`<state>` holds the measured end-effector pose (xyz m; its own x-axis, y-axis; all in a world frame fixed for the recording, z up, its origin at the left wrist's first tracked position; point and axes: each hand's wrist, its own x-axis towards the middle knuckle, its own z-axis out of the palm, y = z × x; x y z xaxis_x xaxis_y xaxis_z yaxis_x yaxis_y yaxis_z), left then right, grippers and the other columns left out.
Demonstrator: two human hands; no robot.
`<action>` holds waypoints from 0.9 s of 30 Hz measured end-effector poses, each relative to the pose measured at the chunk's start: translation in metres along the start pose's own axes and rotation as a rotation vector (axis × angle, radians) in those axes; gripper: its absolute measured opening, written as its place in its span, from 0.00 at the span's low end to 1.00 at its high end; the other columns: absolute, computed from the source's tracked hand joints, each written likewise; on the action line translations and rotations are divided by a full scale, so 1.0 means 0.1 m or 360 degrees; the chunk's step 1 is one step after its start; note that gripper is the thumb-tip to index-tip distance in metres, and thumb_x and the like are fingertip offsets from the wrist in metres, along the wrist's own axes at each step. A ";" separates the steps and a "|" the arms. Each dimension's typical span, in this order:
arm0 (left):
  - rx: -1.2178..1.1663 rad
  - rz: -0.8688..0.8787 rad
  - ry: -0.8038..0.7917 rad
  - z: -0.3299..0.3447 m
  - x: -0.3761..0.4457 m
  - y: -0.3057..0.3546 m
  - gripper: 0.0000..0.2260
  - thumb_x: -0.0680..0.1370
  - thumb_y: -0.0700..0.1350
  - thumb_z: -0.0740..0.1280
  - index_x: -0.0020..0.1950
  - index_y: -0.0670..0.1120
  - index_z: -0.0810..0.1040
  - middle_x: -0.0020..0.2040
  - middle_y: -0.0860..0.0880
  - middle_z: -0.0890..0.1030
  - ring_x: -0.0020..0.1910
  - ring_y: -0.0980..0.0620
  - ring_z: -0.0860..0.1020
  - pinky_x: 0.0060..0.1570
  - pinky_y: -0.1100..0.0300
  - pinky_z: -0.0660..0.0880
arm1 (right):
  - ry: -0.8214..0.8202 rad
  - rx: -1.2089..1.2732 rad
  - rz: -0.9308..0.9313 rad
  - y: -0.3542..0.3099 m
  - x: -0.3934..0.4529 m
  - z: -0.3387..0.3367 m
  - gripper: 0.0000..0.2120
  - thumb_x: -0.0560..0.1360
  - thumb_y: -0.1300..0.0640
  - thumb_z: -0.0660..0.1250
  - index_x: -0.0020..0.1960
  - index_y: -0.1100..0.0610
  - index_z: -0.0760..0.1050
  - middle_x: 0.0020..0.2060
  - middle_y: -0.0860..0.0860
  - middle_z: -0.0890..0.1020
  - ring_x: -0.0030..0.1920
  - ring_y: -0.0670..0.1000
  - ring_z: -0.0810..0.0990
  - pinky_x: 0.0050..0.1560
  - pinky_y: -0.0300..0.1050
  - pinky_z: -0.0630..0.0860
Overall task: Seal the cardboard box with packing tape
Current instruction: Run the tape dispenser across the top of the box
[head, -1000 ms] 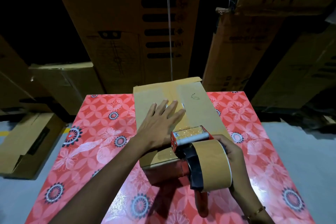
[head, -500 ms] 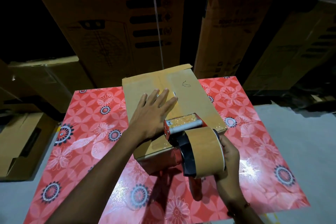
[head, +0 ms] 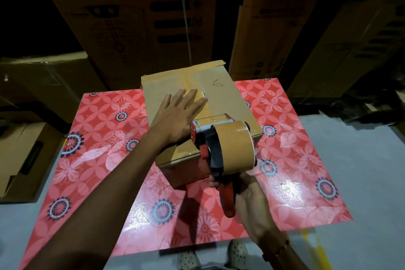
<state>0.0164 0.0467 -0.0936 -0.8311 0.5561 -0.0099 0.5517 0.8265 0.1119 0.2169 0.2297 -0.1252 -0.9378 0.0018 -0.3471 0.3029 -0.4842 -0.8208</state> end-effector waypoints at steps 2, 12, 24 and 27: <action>0.0003 -0.0008 -0.0001 0.00 0.01 0.00 0.48 0.66 0.80 0.32 0.82 0.58 0.47 0.83 0.48 0.45 0.82 0.44 0.44 0.78 0.40 0.44 | -0.0077 -0.0164 -0.0083 0.00 -0.04 -0.03 0.16 0.76 0.60 0.58 0.57 0.59 0.81 0.50 0.66 0.85 0.52 0.61 0.84 0.58 0.49 0.79; -0.0030 -0.0017 -0.0068 -0.03 0.00 0.01 0.45 0.69 0.78 0.40 0.82 0.58 0.44 0.83 0.47 0.42 0.81 0.44 0.41 0.78 0.41 0.41 | 0.0188 -0.0835 -0.0205 -0.05 0.08 0.33 0.11 0.72 0.54 0.77 0.37 0.59 0.79 0.29 0.57 0.81 0.32 0.51 0.79 0.44 0.52 0.77; 0.0032 -0.0013 -0.0061 0.01 0.03 -0.04 0.37 0.76 0.73 0.49 0.81 0.61 0.45 0.83 0.47 0.43 0.82 0.44 0.42 0.78 0.40 0.42 | 0.0383 -0.0991 -0.0269 -0.01 0.14 0.32 0.09 0.73 0.62 0.74 0.41 0.66 0.76 0.38 0.72 0.78 0.31 0.53 0.69 0.34 0.47 0.67; -0.0026 -0.0040 -0.0068 0.00 0.04 -0.02 0.39 0.72 0.77 0.38 0.81 0.63 0.46 0.83 0.48 0.43 0.82 0.45 0.42 0.77 0.40 0.41 | 0.0370 -0.1045 -0.0246 0.08 0.05 0.22 0.05 0.72 0.64 0.72 0.44 0.64 0.77 0.41 0.69 0.81 0.34 0.66 0.76 0.38 0.47 0.70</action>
<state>0.0116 0.0472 -0.0942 -0.8408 0.5385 -0.0551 0.5290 0.8390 0.1273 0.2109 0.2062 -0.1232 -0.9400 0.2499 -0.2322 0.2773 0.1634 -0.9468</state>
